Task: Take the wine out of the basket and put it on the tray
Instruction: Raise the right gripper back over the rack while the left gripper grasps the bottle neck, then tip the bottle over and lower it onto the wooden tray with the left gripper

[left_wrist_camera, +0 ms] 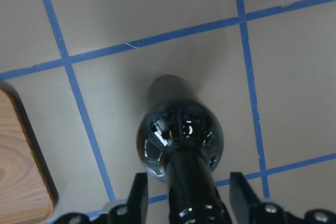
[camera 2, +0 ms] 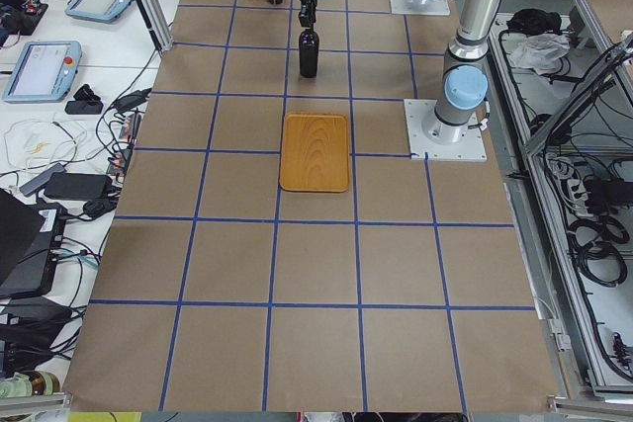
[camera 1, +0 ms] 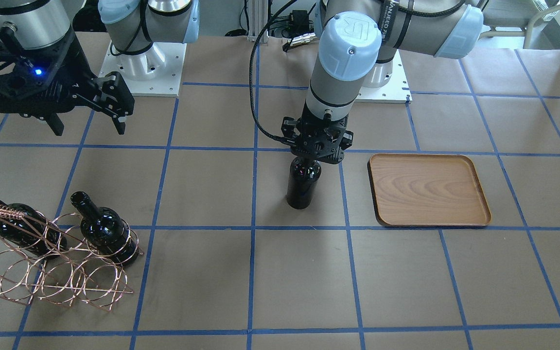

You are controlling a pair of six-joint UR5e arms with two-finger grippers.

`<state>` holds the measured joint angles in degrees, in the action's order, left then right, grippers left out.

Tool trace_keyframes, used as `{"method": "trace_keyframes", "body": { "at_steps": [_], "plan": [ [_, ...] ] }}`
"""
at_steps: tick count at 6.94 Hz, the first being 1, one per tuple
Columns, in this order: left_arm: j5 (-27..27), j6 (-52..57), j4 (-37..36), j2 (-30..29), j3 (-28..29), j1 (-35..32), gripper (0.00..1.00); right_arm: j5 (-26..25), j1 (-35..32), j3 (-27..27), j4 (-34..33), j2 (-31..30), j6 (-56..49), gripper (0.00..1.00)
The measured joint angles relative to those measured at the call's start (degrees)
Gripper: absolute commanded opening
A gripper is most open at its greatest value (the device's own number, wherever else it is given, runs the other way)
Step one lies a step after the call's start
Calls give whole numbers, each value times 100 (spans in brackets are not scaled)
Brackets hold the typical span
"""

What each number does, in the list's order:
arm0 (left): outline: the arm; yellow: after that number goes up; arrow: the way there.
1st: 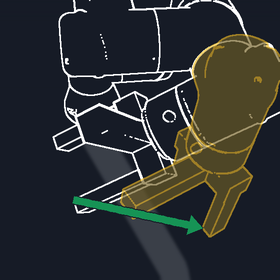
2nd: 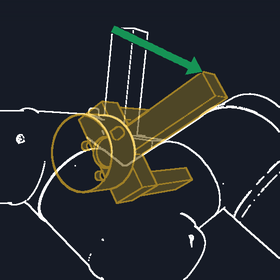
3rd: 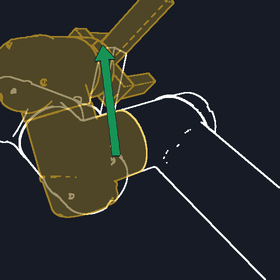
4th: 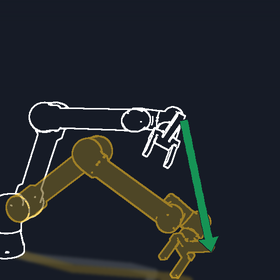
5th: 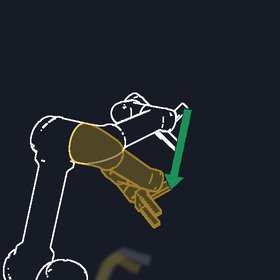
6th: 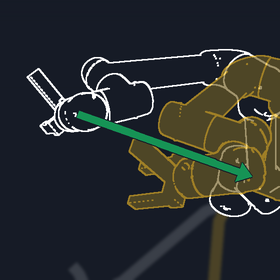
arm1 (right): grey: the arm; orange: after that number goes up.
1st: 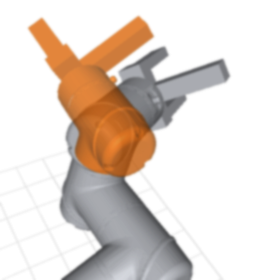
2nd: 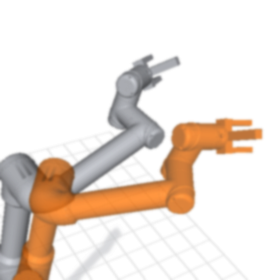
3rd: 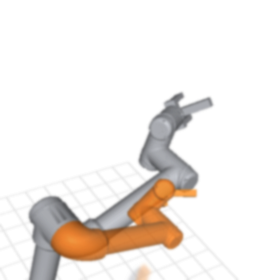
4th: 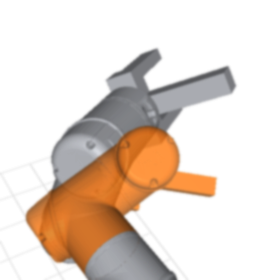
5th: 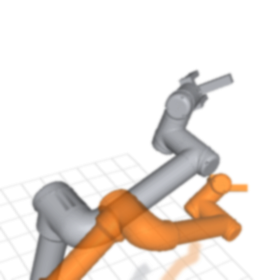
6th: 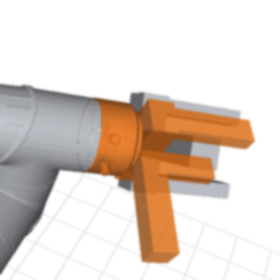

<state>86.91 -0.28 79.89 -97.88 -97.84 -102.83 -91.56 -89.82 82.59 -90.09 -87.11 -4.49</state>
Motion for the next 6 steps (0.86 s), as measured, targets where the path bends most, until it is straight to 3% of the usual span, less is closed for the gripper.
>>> {"method": "trace_keyframes", "body": {
  "at_steps": [4, 6],
  "plan": [
    [40, -1, 124, 65, 242, 117, 0, -16, 0, 51, -36, -20, -14, 100],
    [219, 25, 544, 203, 648, 690, 0, -52, 0, 55, -64, -20, -105, 100]
  ]
}}
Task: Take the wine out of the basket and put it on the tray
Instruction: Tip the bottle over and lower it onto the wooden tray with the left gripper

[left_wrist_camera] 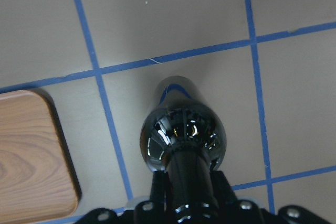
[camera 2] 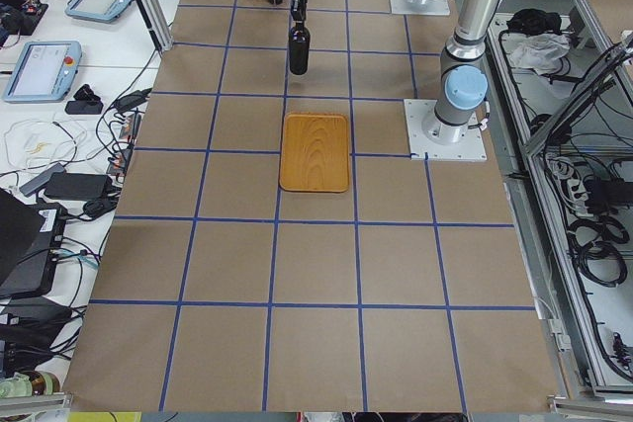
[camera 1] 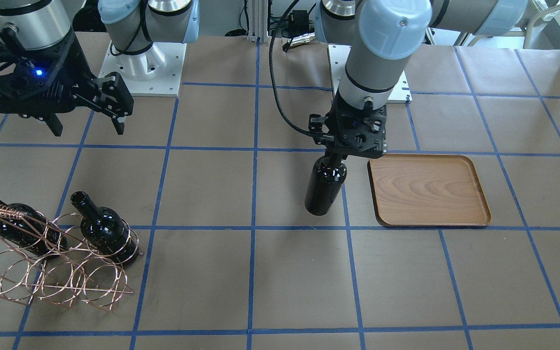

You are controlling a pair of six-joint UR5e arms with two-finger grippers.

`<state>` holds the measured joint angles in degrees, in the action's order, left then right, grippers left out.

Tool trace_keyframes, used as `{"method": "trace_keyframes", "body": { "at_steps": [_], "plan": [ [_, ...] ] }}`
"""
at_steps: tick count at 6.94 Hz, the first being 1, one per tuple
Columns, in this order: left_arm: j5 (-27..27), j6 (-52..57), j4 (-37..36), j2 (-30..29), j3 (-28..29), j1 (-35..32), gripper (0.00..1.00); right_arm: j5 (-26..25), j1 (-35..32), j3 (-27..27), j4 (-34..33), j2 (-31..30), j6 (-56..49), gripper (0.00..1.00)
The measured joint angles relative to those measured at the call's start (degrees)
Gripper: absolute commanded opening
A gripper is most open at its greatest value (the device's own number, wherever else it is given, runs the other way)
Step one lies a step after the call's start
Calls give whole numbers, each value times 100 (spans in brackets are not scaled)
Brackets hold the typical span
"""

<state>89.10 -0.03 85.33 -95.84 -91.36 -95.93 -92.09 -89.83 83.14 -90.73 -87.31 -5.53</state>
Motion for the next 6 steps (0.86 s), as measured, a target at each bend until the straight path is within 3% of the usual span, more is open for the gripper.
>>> {"method": "trace_keyframes", "body": {
  "at_steps": [3, 6],
  "plan": [
    [386, 771, 287, 326, 81, 1156, 0, -2, 0, 3, -6, 1, -34, 100],
    [455, 1740, 322, 600, -513, 2169, 0, 0, 0, 3, -6, 10, -36, 100]
  ]
}}
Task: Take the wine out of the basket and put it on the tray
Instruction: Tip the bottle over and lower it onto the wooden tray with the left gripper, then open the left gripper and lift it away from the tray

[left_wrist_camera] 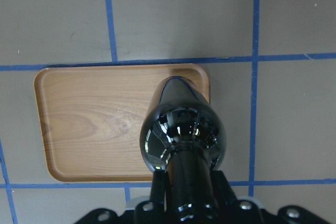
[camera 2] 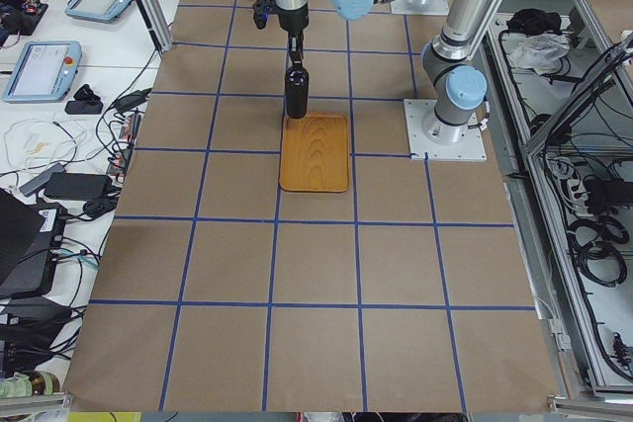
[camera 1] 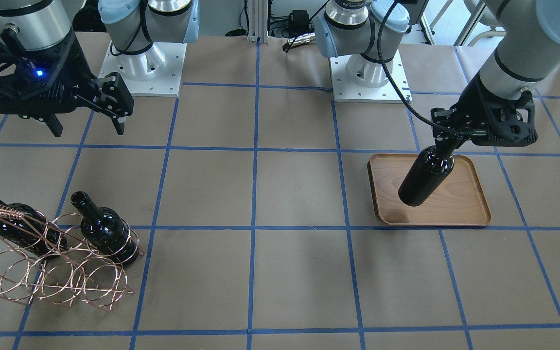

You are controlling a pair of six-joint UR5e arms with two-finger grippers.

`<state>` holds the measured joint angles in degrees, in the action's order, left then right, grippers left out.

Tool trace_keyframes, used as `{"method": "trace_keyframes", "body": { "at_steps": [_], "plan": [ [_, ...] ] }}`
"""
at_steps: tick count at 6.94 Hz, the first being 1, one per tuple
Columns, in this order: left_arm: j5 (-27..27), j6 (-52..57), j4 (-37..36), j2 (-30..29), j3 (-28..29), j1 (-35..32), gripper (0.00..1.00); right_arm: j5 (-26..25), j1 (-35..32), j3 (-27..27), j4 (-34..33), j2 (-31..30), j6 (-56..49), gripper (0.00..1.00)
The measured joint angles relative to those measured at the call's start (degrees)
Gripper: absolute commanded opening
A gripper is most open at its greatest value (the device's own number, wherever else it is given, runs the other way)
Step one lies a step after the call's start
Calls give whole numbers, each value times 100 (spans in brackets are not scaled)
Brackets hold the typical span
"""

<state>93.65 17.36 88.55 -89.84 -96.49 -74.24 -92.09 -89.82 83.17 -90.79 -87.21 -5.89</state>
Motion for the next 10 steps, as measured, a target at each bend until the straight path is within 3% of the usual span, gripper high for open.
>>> {"method": "trace_keyframes", "body": {
  "at_steps": [4, 7, 8, 9, 10],
  "plan": [
    [112, 660, -190, 16, -523, 894, 0, 2, 0, 6, 0, 2, 0, 100],
    [111, 717, -169, -60, -600, 1017, 0, 4, 0, 9, 0, 2, 0, 100],
    [136, 727, -165, -97, -602, 1025, 85, 6, 0, 18, -2, 2, 0, 100],
    [133, 716, -165, -120, -598, 1027, 100, 4, 0, 26, -4, 2, 0, 100],
    [107, 683, -162, -126, -574, 1025, 100, -2, 0, 33, -2, -3, 0, 100]
  ]
}}
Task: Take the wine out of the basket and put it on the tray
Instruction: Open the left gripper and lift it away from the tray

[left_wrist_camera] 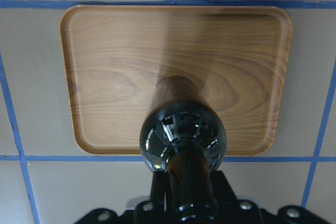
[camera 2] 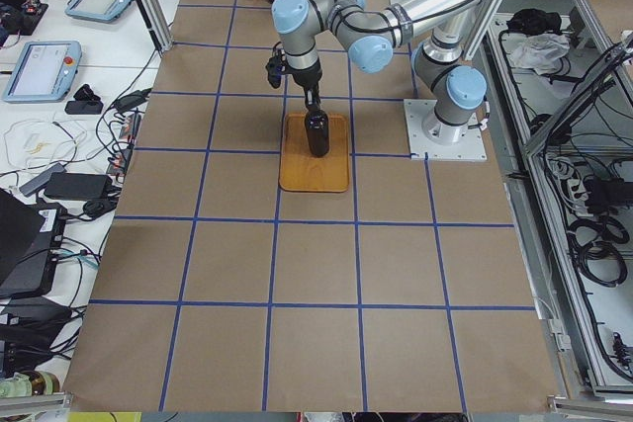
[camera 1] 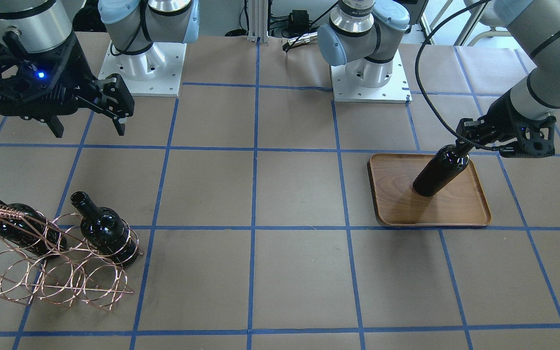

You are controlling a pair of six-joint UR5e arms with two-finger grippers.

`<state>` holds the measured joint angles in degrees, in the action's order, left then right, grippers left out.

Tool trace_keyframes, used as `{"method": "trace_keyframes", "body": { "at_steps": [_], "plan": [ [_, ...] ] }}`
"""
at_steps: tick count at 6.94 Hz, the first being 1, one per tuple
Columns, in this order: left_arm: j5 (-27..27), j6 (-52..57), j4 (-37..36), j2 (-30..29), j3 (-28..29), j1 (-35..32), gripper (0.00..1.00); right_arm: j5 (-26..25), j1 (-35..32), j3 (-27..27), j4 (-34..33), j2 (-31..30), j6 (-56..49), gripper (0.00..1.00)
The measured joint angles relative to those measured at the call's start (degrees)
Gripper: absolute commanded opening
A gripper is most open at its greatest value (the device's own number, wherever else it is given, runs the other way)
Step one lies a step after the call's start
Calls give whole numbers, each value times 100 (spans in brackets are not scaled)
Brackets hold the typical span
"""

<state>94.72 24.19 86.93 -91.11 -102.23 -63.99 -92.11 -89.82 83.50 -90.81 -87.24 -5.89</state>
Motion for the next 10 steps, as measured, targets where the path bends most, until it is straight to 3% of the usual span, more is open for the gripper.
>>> {"method": "trace_keyframes", "body": {
  "at_steps": [4, 7, 10],
  "plan": [
    [-73, -341, 103, 207, 477, -221, 100, 25, 8, 12, 10, -13, 1, 100],
    [-187, -1321, 456, 449, 1242, -1321, 100, 43, 9, 11, 11, -13, 4, 100],
    [-207, -1684, 611, 680, 1417, -2190, 100, 23, 9, 9, 3, -4, 0, 100]
  ]
}}
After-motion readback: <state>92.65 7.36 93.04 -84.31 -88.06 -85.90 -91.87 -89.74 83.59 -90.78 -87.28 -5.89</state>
